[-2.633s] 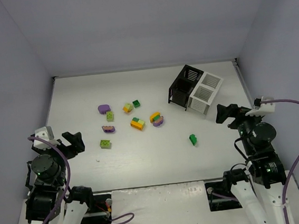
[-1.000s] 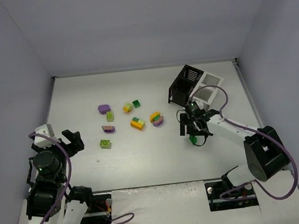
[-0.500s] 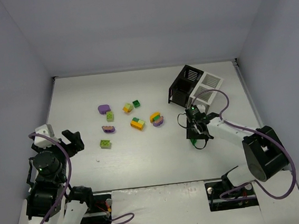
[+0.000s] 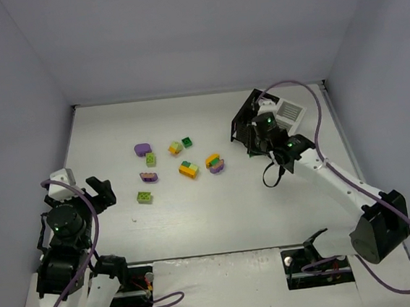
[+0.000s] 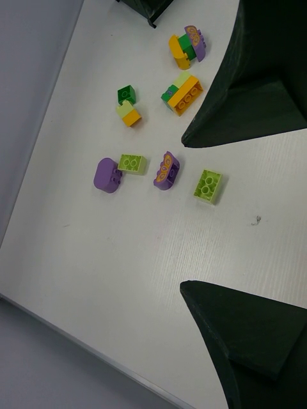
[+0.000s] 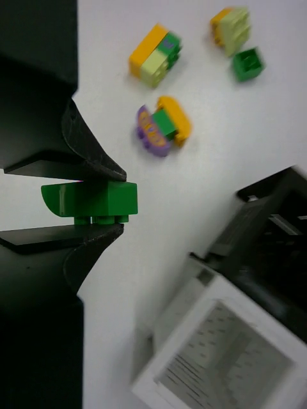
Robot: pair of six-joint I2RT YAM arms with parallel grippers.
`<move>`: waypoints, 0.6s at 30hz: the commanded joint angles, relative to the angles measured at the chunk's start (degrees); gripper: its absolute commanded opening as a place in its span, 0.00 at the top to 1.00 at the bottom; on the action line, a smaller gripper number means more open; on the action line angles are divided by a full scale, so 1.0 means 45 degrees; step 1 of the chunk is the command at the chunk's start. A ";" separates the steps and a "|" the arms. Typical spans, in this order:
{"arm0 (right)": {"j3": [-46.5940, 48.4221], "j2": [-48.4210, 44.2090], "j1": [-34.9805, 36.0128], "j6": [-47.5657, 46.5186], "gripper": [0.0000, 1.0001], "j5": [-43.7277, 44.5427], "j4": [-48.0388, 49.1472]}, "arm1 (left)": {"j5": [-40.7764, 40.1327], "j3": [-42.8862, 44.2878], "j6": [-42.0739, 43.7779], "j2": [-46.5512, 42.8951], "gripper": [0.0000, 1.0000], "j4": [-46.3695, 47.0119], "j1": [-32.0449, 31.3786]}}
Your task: Sort the legos into containers by color
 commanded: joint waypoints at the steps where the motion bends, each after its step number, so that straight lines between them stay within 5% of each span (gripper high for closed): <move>1: 0.2093 -0.0072 -0.0114 -0.1946 1.00 0.1467 0.1180 | -0.0123 0.0158 -0.0120 0.0475 0.22 0.0632 -0.0042; 18: 0.5557 0.4888 -0.3493 -0.6675 1.00 -0.1949 0.6983 | 0.0013 0.0119 -0.0120 0.0690 0.22 0.0729 -0.0042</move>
